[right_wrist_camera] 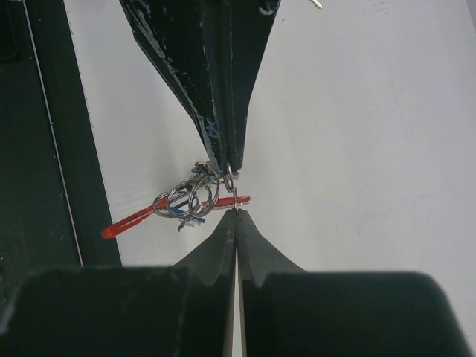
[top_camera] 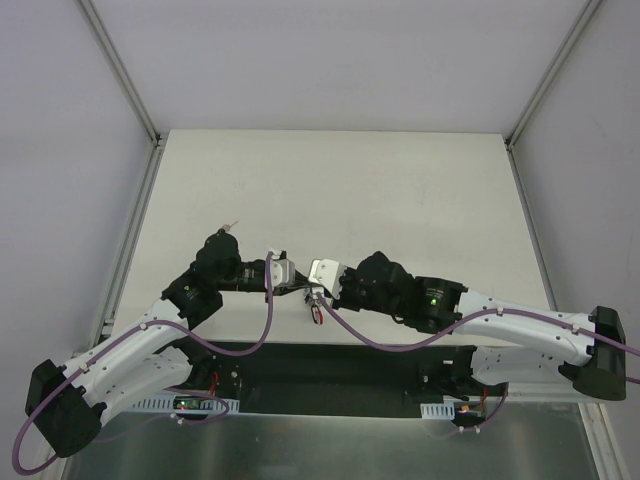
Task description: Put the keys on the keyring
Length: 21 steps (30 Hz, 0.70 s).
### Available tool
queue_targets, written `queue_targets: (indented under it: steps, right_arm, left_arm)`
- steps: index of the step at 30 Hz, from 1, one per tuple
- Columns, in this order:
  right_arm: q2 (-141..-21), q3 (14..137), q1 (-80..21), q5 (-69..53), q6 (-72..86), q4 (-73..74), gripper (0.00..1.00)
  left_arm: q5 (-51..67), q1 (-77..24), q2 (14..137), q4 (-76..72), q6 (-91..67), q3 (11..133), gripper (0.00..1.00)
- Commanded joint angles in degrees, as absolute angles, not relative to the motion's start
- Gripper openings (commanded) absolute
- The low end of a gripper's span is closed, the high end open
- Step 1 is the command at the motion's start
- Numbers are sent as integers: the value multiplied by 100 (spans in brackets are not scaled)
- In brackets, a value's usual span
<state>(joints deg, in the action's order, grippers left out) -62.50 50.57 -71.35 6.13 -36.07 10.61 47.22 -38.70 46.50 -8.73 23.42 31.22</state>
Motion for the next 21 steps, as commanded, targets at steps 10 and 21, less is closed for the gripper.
queue_targets:
  steps: [10, 21]
  right_arm:
    - [-6196, 5361, -7163, 571, -3481, 1028, 2]
    - [-6231, 5370, -7163, 606, -3445, 1028, 1]
  left_arm:
    - [4641, -3937, 4579, -1134, 2470, 3146, 0]
    - [4632, -3937, 4439, -1142, 2531, 3111, 0]
